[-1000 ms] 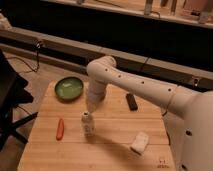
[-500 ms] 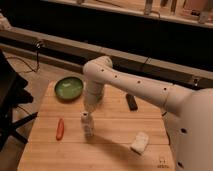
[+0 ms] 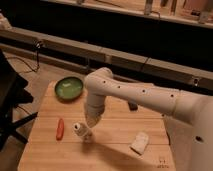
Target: Knock the bottle over
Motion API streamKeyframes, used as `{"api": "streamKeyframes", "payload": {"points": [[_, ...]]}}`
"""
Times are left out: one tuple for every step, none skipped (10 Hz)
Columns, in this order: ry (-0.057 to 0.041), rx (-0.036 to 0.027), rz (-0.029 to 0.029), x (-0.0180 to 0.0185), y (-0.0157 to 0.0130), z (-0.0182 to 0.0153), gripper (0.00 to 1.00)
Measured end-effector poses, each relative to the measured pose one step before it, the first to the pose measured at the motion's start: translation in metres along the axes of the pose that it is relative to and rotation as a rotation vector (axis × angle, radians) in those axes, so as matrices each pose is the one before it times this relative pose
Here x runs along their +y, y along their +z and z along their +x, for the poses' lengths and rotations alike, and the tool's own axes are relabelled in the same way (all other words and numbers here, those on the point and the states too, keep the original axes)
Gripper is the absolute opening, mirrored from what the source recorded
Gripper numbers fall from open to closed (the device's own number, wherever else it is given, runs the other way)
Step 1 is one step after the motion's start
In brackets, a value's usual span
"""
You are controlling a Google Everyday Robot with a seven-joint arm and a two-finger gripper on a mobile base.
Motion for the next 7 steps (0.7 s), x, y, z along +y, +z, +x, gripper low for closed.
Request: {"api": "streamKeyframes", "payload": {"points": [[0.00030, -0.01006, 0.00484, 0.00037, -0.00436, -0.00219, 0.24], [-0.00411, -0.00443, 0.00962, -0.00244, -0.00045, 0.00446, 0.26], [-0.00916, 0.00452, 0.00186, -0.01007, 0.00390, 0.00507, 0.22], [-0.00184, 0.00133, -0.00068, -0.00571, 0.00227, 0.00556, 0.13], [0.00360, 0.00468, -0.00453, 0.00066, -0.00059, 0.00463, 0.03], [-0.00716, 0.00087, -0.00554, 0.00204, 0.00060, -0.00446, 0.00], [0.00438, -0.00137, -0.00144, 0.00610, -0.00150, -0.00528, 0.00]]}}
